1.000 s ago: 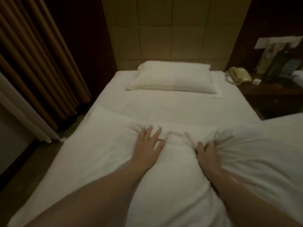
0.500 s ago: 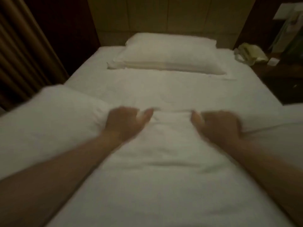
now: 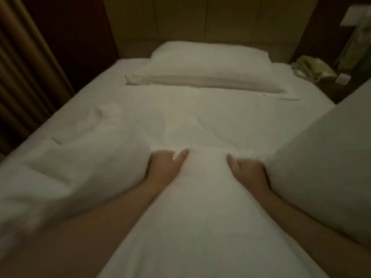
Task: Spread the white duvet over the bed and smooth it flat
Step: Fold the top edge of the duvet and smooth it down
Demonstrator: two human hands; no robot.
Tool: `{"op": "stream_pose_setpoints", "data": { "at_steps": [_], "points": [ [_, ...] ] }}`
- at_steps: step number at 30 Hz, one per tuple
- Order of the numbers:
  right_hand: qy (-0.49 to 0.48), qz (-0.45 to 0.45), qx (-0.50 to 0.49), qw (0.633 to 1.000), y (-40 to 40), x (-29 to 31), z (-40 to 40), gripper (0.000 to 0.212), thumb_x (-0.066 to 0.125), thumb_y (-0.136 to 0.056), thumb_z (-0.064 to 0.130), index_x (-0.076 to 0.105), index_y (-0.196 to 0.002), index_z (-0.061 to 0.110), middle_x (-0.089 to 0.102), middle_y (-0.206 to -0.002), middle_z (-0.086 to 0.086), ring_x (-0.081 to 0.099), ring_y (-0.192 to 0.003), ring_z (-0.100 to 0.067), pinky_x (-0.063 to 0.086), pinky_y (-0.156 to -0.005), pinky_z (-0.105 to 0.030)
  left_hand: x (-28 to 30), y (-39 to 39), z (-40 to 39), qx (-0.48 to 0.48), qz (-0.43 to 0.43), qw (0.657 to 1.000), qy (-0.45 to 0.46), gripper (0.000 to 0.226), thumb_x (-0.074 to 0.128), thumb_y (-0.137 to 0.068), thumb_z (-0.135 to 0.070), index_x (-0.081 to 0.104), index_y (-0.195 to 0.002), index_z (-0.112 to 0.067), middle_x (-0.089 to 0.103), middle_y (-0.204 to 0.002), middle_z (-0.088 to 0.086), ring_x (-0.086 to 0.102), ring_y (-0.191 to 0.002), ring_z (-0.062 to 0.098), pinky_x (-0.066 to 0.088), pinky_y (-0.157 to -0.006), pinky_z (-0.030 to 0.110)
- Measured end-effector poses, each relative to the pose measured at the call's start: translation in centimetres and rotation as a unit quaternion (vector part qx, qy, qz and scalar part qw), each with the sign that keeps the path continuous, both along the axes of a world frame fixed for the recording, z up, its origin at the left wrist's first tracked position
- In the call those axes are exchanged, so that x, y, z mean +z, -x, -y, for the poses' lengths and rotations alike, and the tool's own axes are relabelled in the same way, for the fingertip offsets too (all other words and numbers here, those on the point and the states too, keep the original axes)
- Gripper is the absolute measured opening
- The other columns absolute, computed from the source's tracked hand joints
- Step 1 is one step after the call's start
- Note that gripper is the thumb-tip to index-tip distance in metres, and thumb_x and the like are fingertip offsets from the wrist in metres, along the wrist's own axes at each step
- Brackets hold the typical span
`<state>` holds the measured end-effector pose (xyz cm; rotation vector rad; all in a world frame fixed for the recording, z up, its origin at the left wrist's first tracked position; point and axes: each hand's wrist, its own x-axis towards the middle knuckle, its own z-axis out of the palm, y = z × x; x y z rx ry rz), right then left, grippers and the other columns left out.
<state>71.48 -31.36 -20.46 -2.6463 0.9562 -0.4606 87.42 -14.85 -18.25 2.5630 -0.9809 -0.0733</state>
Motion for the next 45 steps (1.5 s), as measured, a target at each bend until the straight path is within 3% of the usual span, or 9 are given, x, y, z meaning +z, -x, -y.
{"op": "stream_pose_setpoints", "data": {
  "at_steps": [3,5,11,22,26,29,32,40,45],
  "points": [
    [-0.074,-0.125,0.055,0.988,-0.4,1.1,0.6,0.058,0.029,-0.102,0.025,0.072,-0.064,0.011,0.059,-0.049,-0.009,0.056,-0.038,-0.023,0.045,-0.035,-0.026,3.2,-0.7,-0.8,-0.097,0.004,0.981,-0.170,0.053,0.027,-0.103,-0.051,0.060,-0.119,-0.013,0.063,-0.123,0.013,0.058,-0.113,0.030,0.038,-0.096,0.035],
    [-0.047,-0.210,0.069,0.974,0.5,5.2,-0.2,0.043,0.028,-0.102,0.023,0.070,-0.100,0.016,0.070,-0.086,-0.013,0.066,-0.074,-0.029,0.057,-0.065,-0.039,7.5,-0.9,-2.6,-0.155,0.104,0.961,-0.206,0.042,0.031,-0.101,-0.042,0.054,-0.123,-0.015,0.060,-0.122,0.013,0.055,-0.114,0.032,0.034,-0.101,0.040],
    [0.086,-0.010,0.240,0.967,7.0,15.0,-10.2,0.055,0.030,-0.098,0.060,0.040,-0.146,0.036,0.038,-0.152,0.010,0.032,-0.142,-0.016,0.019,-0.116,-0.043,11.0,3.4,-15.6,-0.202,0.244,0.948,-0.011,0.050,0.050,-0.086,-0.060,0.069,-0.120,-0.028,0.063,-0.128,0.003,0.049,-0.130,0.032,0.032,-0.107,0.059],
    [0.023,-0.201,0.071,0.977,4.9,4.2,-4.0,0.093,-0.020,-0.068,0.084,-0.004,-0.151,0.047,-0.008,-0.163,0.011,-0.012,-0.149,-0.016,-0.015,-0.118,-0.036,3.3,-7.3,-14.9,0.115,0.008,0.982,-0.148,0.062,0.008,-0.093,-0.071,-0.010,-0.149,-0.051,-0.014,-0.163,-0.001,-0.010,-0.149,0.028,-0.014,-0.115,0.055],
    [0.032,-0.242,0.035,0.969,4.0,3.5,-3.8,0.103,-0.023,-0.075,0.080,0.030,-0.151,0.037,0.025,-0.160,-0.007,0.026,-0.145,-0.034,0.014,-0.118,-0.053,7.5,-6.9,-15.2,0.092,-0.165,0.962,-0.195,0.059,0.015,-0.100,-0.060,-0.007,-0.152,-0.043,-0.011,-0.164,-0.002,-0.007,-0.150,0.026,-0.004,-0.119,0.050],
    [0.027,-0.197,-0.011,0.980,4.2,8.5,-7.8,0.076,0.002,-0.098,0.061,0.056,-0.135,0.021,0.060,-0.133,-0.014,0.059,-0.118,-0.037,0.044,-0.098,-0.059,12.5,3.8,-15.7,-0.056,-0.048,0.966,-0.248,0.066,0.009,-0.092,-0.071,0.009,-0.152,-0.044,-0.002,-0.164,-0.008,0.003,-0.150,0.026,0.003,-0.119,0.054],
    [-0.011,-0.093,0.083,0.992,8.3,13.5,-17.4,0.044,0.026,-0.104,0.042,0.037,-0.145,0.031,0.036,-0.154,0.003,0.032,-0.142,-0.023,0.017,-0.117,-0.051,11.9,16.1,-19.1,-0.132,0.026,0.984,-0.118,0.068,0.007,-0.091,-0.075,0.026,-0.149,-0.046,0.026,-0.158,-0.011,0.027,-0.145,0.024,0.012,-0.114,0.054],
    [-0.005,-0.194,-0.018,0.981,22.6,8.9,-17.0,0.078,-0.009,-0.086,0.066,0.009,-0.155,0.036,0.005,-0.165,0.002,0.001,-0.151,-0.015,-0.002,-0.121,-0.031,7.3,13.7,-26.3,-0.020,0.130,0.969,-0.208,0.072,0.008,-0.094,-0.064,0.032,-0.152,-0.029,0.027,-0.159,0.008,0.027,-0.146,0.030,0.013,-0.119,0.049],
    [0.016,-0.114,0.026,0.993,21.2,13.0,-25.2,0.073,0.001,-0.100,0.053,0.045,-0.145,0.018,0.046,-0.148,-0.014,0.042,-0.137,-0.031,0.025,-0.114,-0.052,10.9,20.3,-26.0,0.027,0.094,0.983,-0.155,0.072,0.009,-0.090,-0.059,0.035,-0.150,-0.031,0.035,-0.156,0.006,0.029,-0.144,0.033,0.011,-0.115,0.058]
  ]
}}
